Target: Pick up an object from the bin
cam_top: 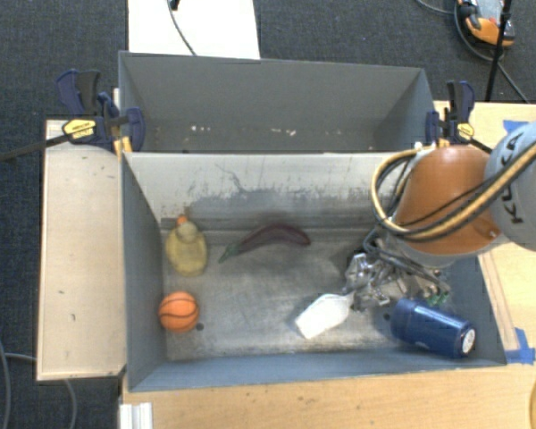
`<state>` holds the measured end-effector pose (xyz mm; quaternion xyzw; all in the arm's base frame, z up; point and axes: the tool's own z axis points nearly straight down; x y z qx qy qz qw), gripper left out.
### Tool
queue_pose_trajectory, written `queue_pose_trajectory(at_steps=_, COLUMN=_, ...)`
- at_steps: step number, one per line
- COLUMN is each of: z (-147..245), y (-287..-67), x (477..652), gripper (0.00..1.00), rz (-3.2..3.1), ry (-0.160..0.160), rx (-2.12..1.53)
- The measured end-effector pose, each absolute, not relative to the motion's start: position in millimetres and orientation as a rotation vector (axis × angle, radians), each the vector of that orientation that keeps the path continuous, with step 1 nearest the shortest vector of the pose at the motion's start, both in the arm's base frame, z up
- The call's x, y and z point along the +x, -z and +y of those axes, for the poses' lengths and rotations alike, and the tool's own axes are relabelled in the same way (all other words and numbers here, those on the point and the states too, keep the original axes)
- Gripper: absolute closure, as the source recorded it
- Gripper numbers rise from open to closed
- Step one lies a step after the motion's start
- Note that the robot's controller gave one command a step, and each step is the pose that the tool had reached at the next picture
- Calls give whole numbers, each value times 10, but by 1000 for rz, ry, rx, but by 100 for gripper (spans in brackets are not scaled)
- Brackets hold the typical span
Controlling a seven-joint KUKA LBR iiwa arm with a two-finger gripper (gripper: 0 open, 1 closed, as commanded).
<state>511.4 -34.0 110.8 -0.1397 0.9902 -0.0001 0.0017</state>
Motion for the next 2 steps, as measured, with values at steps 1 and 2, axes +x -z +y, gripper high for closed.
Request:
queue_pose_trajectory(at_steps=1, z=-339, y=-1173, x=5123, gripper=100, rz=3104, ry=1, rx=-438)
queue_pose_trajectory(at_steps=2, z=-337, y=-1244, x=5111, gripper=100, rz=3110, ry=-1, rx=-438)
